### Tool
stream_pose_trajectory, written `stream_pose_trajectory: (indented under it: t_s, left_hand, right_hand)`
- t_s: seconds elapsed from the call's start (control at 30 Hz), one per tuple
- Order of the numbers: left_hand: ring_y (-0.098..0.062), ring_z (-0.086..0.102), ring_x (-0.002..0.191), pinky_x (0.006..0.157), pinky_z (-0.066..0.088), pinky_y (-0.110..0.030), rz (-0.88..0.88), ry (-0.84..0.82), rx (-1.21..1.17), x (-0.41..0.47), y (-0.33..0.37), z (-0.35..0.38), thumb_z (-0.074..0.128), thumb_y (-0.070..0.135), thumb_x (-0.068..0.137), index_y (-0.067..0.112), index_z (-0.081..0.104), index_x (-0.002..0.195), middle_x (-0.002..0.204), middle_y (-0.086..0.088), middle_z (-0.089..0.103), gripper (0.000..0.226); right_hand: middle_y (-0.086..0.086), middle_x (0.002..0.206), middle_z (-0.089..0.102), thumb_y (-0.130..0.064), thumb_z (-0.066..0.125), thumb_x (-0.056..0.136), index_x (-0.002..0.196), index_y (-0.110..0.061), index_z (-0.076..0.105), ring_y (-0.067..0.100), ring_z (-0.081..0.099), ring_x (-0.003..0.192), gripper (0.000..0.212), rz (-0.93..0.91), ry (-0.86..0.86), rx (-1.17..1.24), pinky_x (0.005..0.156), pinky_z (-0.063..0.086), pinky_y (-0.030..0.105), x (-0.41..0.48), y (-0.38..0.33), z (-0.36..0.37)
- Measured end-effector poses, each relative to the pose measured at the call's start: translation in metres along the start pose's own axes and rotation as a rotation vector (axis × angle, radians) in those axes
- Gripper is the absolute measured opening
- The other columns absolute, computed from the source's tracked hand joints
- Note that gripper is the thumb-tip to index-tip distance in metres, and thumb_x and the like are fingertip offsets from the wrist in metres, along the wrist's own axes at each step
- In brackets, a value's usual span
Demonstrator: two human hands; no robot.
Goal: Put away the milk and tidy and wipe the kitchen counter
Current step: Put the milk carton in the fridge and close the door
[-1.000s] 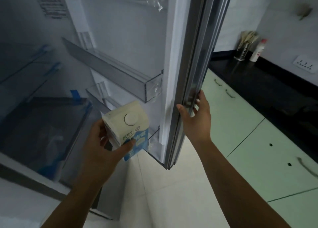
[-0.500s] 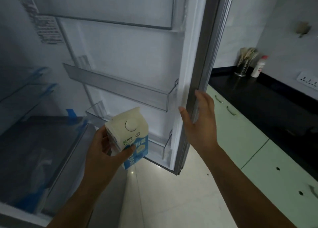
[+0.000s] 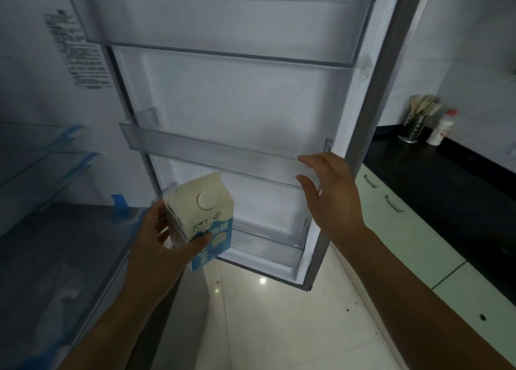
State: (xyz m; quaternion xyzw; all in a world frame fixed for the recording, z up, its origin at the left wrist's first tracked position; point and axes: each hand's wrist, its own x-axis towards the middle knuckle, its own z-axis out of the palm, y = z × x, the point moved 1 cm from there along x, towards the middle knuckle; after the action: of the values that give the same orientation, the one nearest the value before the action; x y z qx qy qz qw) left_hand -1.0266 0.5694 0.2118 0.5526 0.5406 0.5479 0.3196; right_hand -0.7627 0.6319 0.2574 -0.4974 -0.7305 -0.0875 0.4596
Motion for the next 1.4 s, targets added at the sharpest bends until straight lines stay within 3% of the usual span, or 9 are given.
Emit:
stream_pose_trajectory:
  t_s: [0.13,0.33,0.4,0.57,0.7,0.83,1.0,1.17,1.4]
  left_hand:
    - [-0.005,0.057,0.105,0.067,0.053,-0.014,0.023,-0.015,-0.041,0.038,-0.002,0.011,0.077,0.006,0.063,0.026,0.046,0.118,0.114,0.016,0.057,0.066]
    - [-0.004,0.058,0.108,0.075,0.053,-0.02,0.043,-0.05,-0.082,0.075,-0.008,0.028,0.076,0.028,0.048,0.044,0.048,0.107,0.115,0.015,0.059,0.067]
    - [-0.009,0.057,0.11,0.079,0.053,-0.027,0.041,-0.051,-0.061,0.082,-0.011,0.033,0.076,0.029,0.048,0.039,0.049,0.111,0.118,0.011,0.058,0.07]
    - [-0.002,0.056,0.11,0.072,0.053,-0.016,0.029,0.009,0.0,0.084,-0.013,0.035,0.076,0.031,0.049,0.04,0.047,0.116,0.119,0.014,0.058,0.073]
    - [-0.011,0.058,0.109,0.068,0.049,-0.006,0.015,0.167,0.066,0.072,-0.011,0.032,0.077,0.024,0.054,0.025,0.047,0.12,0.119,0.006,0.059,0.073]
    - [-0.002,0.058,0.107,0.068,0.049,-0.01,-0.048,0.341,0.146,0.043,-0.007,0.02,0.075,0.041,0.049,0.036,0.05,0.115,0.115,0.014,0.06,0.071]
    - [0.0,0.055,0.107,0.077,0.044,-0.017,-0.156,0.593,0.258,0.001,-0.006,-0.004,0.081,0.026,0.056,0.033,0.048,0.121,0.117,0.016,0.059,0.073]
    - [0.015,0.051,0.098,0.074,0.043,-0.012,-0.206,0.785,0.391,-0.025,0.011,-0.051,0.082,0.022,0.059,0.038,0.044,0.117,0.107,0.027,0.054,0.071]
    - [0.003,0.056,0.099,0.072,0.048,-0.016,-0.207,1.042,0.419,-0.016,0.024,-0.13,0.071,0.053,0.047,0.035,0.045,0.116,0.108,0.027,0.055,0.076]
  right_hand:
    - [0.015,0.101,0.065,-0.006,0.065,0.084,0.109,-0.003,0.064,0.022,0.055,0.099,0.025,0.025,0.017,-0.019,0.096,0.026,0.004,0.015,0.021,0.008]
    - [0.015,0.101,0.064,-0.005,0.064,0.084,0.108,-0.002,0.064,0.014,0.05,0.099,0.024,0.047,0.054,-0.036,0.096,0.026,0.003,0.034,0.047,0.019]
    - [0.016,0.103,0.064,-0.005,0.065,0.084,0.107,-0.003,0.064,0.017,0.053,0.1,0.024,0.059,0.05,-0.027,0.097,0.026,0.004,0.04,0.053,0.021]
    - [0.009,0.113,0.064,-0.031,0.065,0.085,0.114,-0.01,0.061,0.024,0.055,0.109,0.036,0.123,-0.034,-0.022,0.1,0.035,0.028,0.058,0.054,0.024]
    - [0.002,0.12,0.062,-0.052,0.045,0.09,0.12,-0.02,0.056,0.023,0.053,0.116,0.045,0.117,-0.213,-0.062,0.108,0.026,0.054,0.081,0.046,0.033]
    - [0.006,0.119,0.063,-0.052,0.044,0.09,0.116,-0.016,0.056,0.028,0.054,0.115,0.047,-0.019,-0.319,-0.02,0.109,0.021,0.059,0.095,0.028,0.049]
    - [0.01,0.127,0.057,-0.047,0.05,0.088,0.121,-0.011,0.055,0.025,0.05,0.12,0.049,-0.315,-0.504,0.24,0.105,0.035,0.05,0.094,-0.023,0.091]
    - [0.011,0.121,0.059,-0.041,0.056,0.087,0.121,-0.008,0.055,0.023,0.053,0.112,0.047,-0.513,-0.619,0.535,0.088,0.042,0.027,0.095,-0.093,0.142]
    - [0.008,0.12,0.057,-0.043,0.053,0.089,0.121,-0.009,0.053,0.023,0.051,0.11,0.047,-0.719,-0.725,0.664,0.085,0.04,0.026,0.098,-0.21,0.239]
